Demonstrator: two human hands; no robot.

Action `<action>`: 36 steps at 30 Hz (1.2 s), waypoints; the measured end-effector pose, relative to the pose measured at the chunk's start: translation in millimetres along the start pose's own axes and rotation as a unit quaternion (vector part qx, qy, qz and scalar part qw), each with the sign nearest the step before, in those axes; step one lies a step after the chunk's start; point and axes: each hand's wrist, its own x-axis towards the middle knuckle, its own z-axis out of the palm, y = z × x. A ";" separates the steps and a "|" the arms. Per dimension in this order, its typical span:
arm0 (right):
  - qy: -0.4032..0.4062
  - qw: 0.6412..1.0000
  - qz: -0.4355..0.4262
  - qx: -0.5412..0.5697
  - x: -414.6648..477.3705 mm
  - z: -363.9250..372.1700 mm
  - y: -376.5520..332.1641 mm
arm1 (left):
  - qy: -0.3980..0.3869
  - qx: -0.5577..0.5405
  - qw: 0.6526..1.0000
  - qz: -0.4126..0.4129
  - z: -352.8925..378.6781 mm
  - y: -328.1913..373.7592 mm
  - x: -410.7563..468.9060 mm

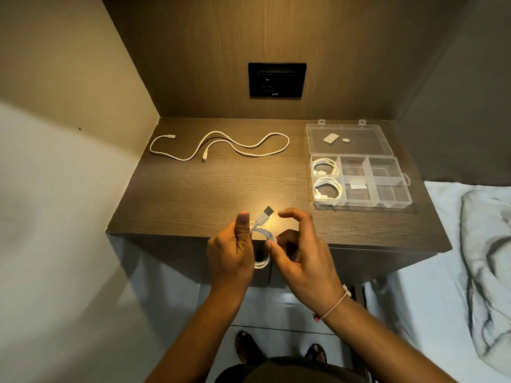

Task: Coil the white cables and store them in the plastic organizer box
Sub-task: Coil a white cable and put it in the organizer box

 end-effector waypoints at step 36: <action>-0.088 0.986 0.097 -0.106 9.7 -17.8 -4.9 | -0.014 -0.022 0.996 0.080 11.3 -1.0 -6.7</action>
